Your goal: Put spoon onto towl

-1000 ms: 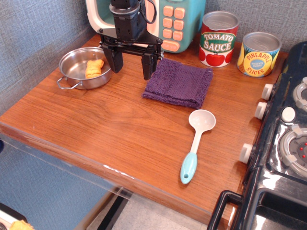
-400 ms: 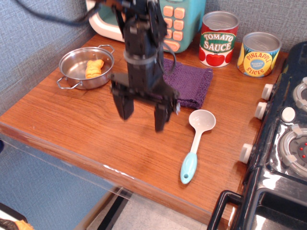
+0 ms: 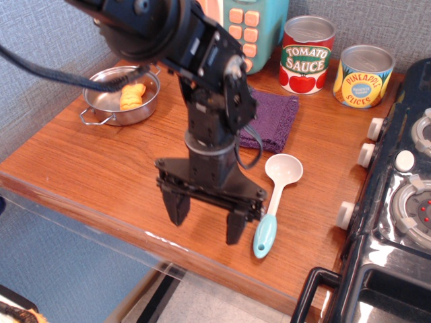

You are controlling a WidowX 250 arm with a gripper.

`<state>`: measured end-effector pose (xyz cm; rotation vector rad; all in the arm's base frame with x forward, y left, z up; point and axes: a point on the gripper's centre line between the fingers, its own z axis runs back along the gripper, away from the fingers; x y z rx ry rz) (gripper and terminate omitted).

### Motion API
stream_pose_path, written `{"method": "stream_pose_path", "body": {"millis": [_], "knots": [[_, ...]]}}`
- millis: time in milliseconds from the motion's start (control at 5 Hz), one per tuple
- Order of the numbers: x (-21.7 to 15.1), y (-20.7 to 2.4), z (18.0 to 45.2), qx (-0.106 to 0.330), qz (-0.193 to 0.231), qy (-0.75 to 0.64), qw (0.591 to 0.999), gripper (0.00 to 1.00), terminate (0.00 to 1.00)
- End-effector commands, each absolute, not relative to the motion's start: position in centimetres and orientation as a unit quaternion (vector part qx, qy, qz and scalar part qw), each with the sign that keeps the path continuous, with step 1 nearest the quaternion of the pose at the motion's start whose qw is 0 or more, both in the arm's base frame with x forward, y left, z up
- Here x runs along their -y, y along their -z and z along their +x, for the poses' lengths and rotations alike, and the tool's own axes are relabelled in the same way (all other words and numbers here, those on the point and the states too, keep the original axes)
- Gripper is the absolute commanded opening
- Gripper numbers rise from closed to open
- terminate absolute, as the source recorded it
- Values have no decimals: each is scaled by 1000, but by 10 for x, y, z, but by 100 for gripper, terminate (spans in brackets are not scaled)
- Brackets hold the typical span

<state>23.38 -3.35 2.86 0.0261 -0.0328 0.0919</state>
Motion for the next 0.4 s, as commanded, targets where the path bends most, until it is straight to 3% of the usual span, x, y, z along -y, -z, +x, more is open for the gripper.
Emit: {"method": "stream_pose_path", "body": {"millis": [0, 200], "knots": [[61, -21, 248, 25, 18, -48, 998, 100, 0], [63, -45, 250, 68, 15, -65, 995, 100, 0]]}}
